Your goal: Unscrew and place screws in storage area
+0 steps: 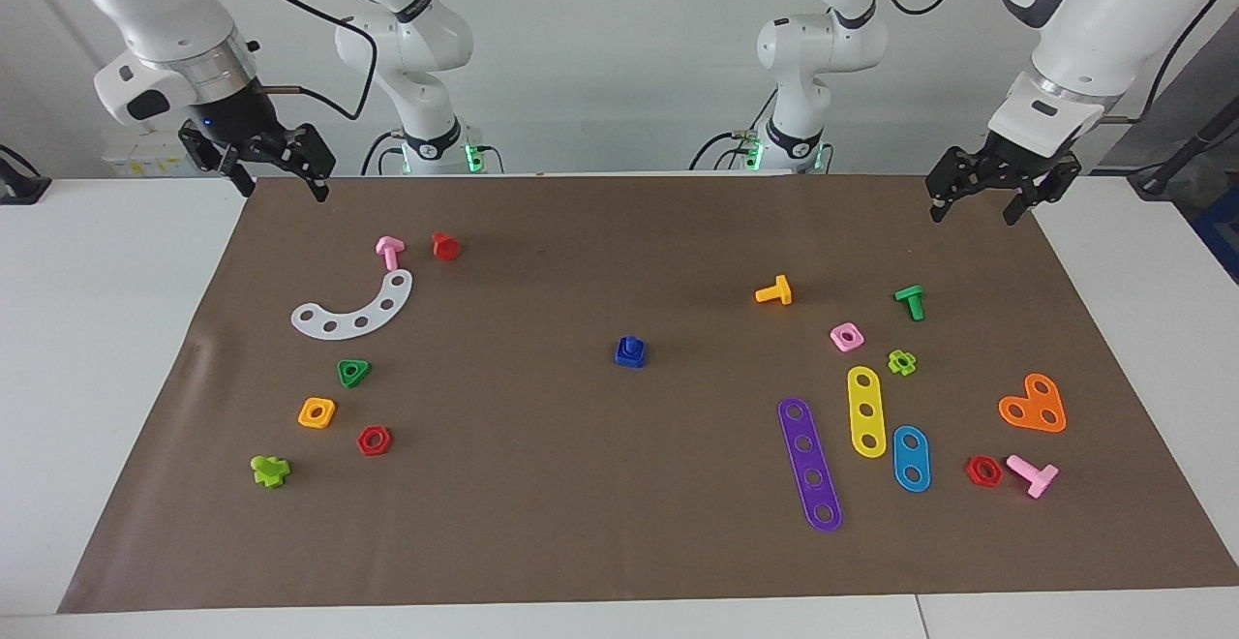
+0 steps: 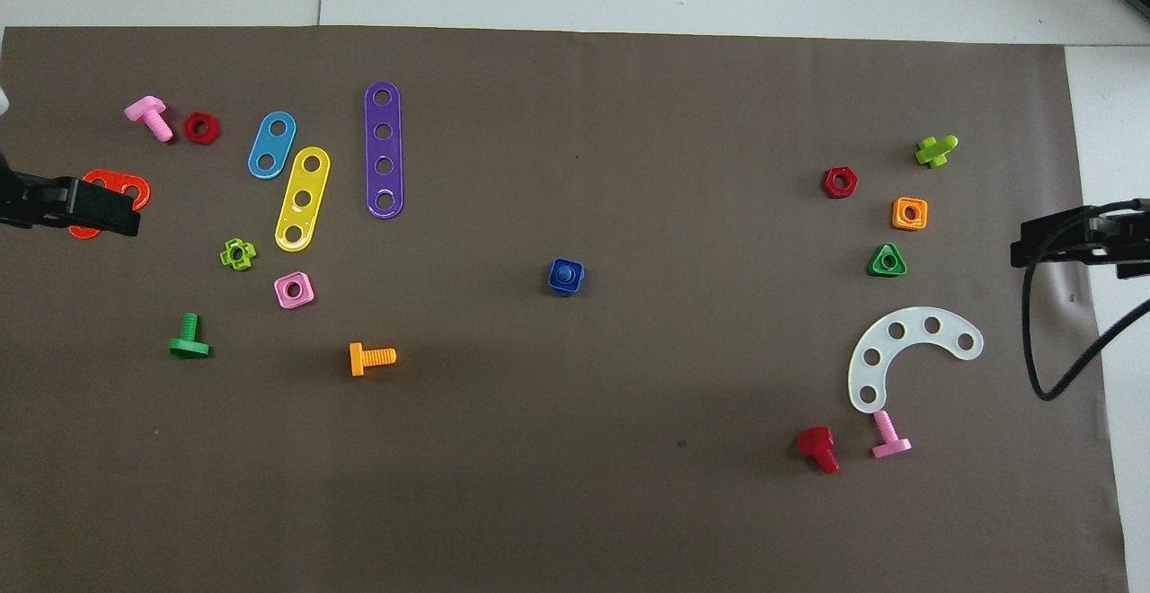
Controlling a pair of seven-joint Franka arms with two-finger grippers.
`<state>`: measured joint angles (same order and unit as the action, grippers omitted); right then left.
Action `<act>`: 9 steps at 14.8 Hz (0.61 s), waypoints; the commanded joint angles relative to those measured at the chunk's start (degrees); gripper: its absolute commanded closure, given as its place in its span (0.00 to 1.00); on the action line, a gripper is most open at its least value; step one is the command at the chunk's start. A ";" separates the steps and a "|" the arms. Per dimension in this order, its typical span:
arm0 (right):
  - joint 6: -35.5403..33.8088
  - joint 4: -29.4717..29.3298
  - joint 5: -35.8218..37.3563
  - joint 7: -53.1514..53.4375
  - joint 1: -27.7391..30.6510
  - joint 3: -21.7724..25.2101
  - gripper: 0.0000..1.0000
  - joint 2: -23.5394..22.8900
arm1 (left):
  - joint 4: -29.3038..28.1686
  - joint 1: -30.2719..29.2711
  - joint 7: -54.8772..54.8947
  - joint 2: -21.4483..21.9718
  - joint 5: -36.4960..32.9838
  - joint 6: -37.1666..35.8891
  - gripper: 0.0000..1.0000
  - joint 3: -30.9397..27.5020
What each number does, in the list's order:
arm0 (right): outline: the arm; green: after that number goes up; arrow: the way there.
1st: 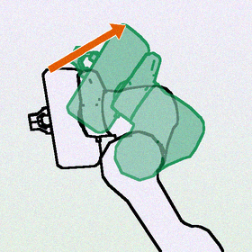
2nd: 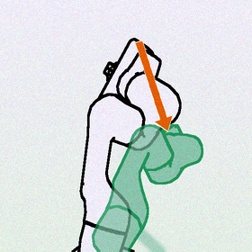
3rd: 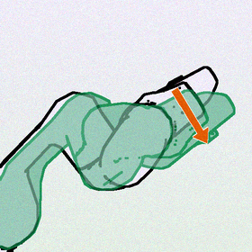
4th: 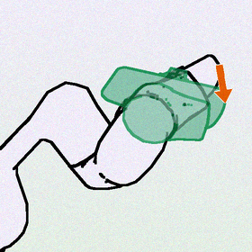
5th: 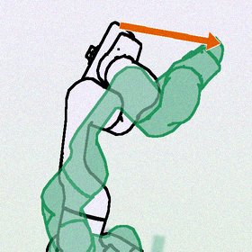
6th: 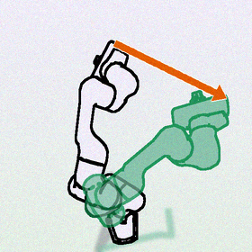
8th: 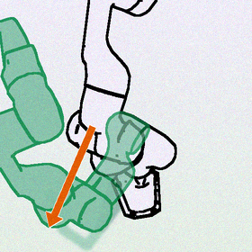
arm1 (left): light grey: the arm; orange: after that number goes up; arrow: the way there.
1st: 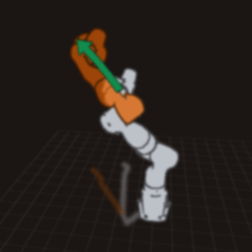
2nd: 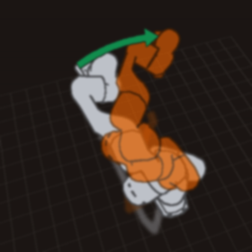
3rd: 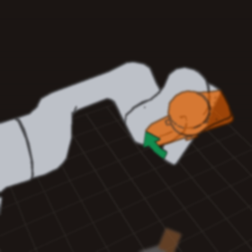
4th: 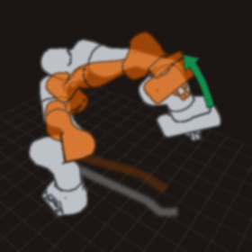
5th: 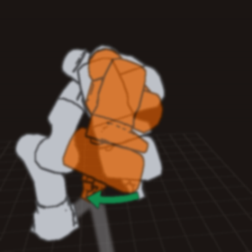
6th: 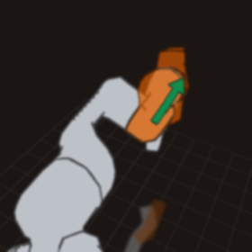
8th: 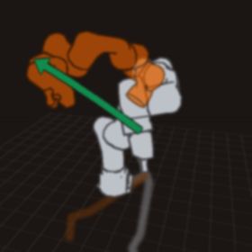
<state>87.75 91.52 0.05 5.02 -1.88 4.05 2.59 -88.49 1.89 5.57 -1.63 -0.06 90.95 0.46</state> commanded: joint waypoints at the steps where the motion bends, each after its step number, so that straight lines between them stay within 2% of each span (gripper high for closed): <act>1: 0.76 1.38 -1.11 -1.33 0.65 -0.27 0.00 1.19 | -0.89 -0.31 -0.83 0.84 0.15 0.01 0.00 0.34; 9: 0.76 1.38 -1.11 -1.33 0.65 -0.27 0.00 1.19 | -0.81 -0.04 -0.83 0.75 0.15 0.63 0.00 0.34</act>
<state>87.75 91.52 0.05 5.02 -1.88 4.05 2.59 -88.49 1.89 5.53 -1.63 -0.06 91.04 0.67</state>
